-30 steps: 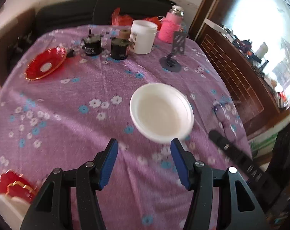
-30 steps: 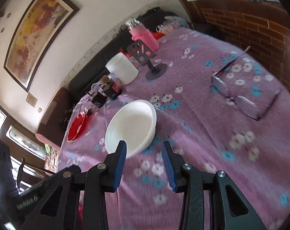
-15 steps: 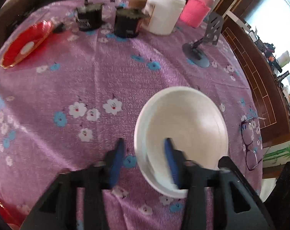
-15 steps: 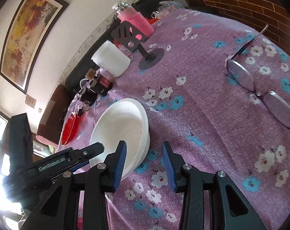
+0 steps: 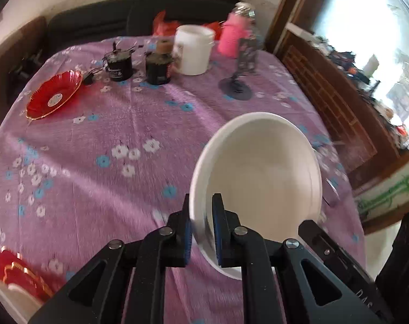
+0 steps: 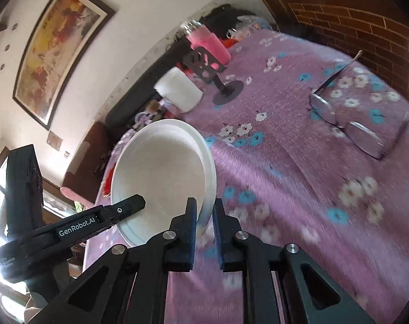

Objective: Organize plates and bowls
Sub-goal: 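Lift the small white bowl with both tools and carry it toward the stack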

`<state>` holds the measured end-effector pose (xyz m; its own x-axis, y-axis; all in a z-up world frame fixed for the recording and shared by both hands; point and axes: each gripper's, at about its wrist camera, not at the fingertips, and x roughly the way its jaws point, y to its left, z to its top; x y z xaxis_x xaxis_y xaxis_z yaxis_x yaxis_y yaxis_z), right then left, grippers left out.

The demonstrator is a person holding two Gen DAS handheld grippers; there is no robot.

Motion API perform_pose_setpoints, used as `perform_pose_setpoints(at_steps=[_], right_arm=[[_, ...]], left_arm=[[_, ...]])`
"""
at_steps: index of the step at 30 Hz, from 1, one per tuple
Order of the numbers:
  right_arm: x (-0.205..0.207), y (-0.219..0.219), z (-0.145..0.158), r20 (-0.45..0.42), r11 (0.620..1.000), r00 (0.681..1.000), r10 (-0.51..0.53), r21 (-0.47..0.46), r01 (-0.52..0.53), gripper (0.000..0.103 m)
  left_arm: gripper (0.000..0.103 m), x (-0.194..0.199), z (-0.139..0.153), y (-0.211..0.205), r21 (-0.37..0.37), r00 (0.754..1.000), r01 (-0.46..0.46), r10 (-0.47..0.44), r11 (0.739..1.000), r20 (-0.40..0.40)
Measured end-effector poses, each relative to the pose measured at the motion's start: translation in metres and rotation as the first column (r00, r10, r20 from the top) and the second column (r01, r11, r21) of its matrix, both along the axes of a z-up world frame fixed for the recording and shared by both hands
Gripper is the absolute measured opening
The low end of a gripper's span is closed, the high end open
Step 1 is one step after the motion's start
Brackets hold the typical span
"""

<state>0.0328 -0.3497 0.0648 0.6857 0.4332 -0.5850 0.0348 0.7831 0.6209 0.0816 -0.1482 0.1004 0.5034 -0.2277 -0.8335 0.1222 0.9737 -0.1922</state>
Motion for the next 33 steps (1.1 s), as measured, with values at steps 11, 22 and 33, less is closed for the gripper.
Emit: perform_pose_setpoints(at_steps=[11, 22, 33], right_arm=[[-0.14, 0.018, -0.001, -0.003, 0.997, 0.998, 0.059, -0.05, -0.059, 0.013], [-0.174, 0.048, -0.033, -0.075, 0.984, 0.994, 0.079, -0.154, -0.09, 0.016], [-0.171, 0.052, -0.043, -0.08, 0.983, 0.996, 0.047, -0.175, -0.06, 0.027]], left_arm=[[0.015, -0.152, -0.021, 0.024, -0.026, 0.986, 0.163, -0.161, 0.986, 0.045], [0.052, -0.2, -0.061, 0.049, 0.041, 0.98, 0.168, -0.172, 0.985, 0.1], [0.053, -0.188, -0.07, 0.055, 0.09, 0.968, 0.153, -0.168, 0.984, 0.185]])
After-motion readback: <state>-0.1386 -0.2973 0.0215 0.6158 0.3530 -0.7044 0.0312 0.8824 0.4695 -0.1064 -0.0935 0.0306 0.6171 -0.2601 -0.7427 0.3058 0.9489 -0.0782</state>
